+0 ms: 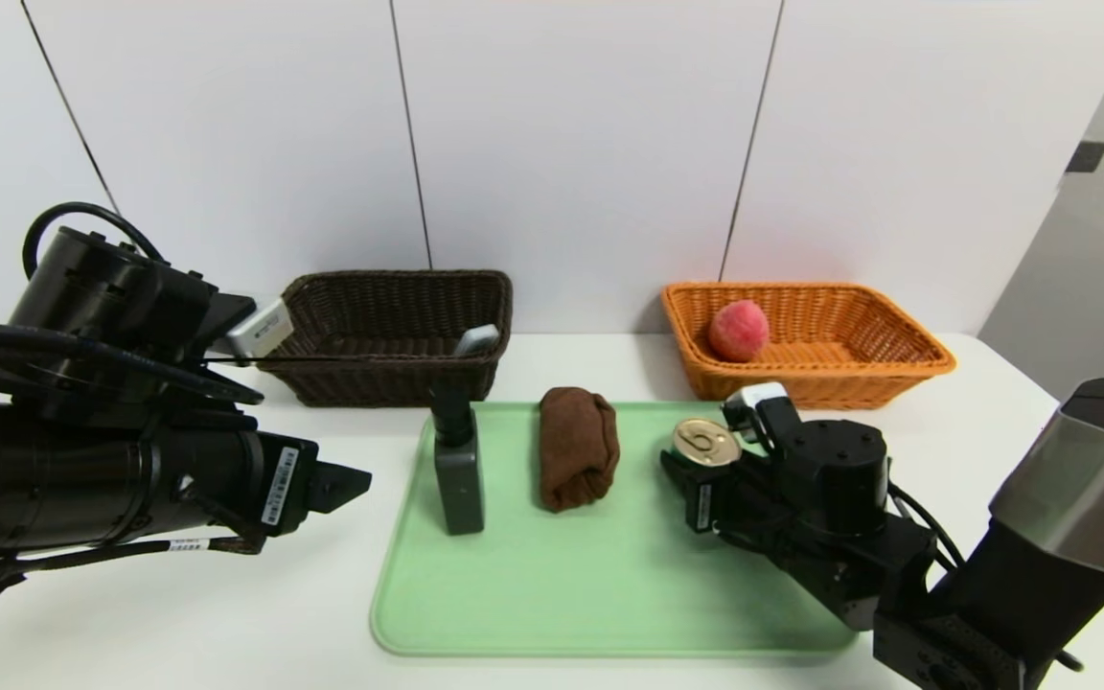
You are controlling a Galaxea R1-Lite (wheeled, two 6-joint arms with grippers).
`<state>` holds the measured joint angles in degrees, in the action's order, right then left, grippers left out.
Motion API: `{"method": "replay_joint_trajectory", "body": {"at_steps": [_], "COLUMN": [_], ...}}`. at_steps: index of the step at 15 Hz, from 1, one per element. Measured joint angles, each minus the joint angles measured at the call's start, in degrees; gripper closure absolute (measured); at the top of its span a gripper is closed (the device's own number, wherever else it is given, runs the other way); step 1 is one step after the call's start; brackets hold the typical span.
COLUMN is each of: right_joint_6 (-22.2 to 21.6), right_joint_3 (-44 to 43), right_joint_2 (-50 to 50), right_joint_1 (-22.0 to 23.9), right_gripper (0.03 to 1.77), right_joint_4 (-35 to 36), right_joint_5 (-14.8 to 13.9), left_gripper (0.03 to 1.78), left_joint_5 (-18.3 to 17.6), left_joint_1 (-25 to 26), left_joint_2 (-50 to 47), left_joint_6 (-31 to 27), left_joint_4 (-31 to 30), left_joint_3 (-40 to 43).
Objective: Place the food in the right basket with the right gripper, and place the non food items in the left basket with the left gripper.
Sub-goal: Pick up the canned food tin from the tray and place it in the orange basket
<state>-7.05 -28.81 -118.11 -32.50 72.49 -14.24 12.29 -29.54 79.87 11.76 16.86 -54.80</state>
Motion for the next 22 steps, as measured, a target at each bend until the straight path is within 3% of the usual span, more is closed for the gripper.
{"method": "replay_joint_trajectory", "body": {"at_steps": [6, 11, 15, 22], "right_joint_6": [-0.6, -0.4, -0.3, -0.4], "right_joint_3": [-5.2, -18.4, -33.8, -55.6], "right_joint_2": [4.8, 12.4, 15.9, 13.0], "right_joint_1": [-3.2, -3.2, 1.8, 16.1], "right_gripper": [0.80, 0.80, 0.80, 0.80], "right_joint_4": [-3.9, -20.3, -37.8, -65.4], "right_joint_5": [-0.4, 0.4, 0.7, 1.1], "left_gripper": [0.12, 0.12, 0.12, 0.12], "left_joint_5": [0.0, 0.0, 0.0, 0.1], "left_joint_1": [0.0, 0.0, 0.0, -0.8], "left_joint_2": [-0.1, -0.1, 0.5, 2.9], "left_joint_6": [0.1, 0.0, -0.2, 0.0], "left_joint_4": [0.1, 0.1, 0.0, -0.9], "left_joint_3": [0.7, 1.1, 0.8, -1.0]}}
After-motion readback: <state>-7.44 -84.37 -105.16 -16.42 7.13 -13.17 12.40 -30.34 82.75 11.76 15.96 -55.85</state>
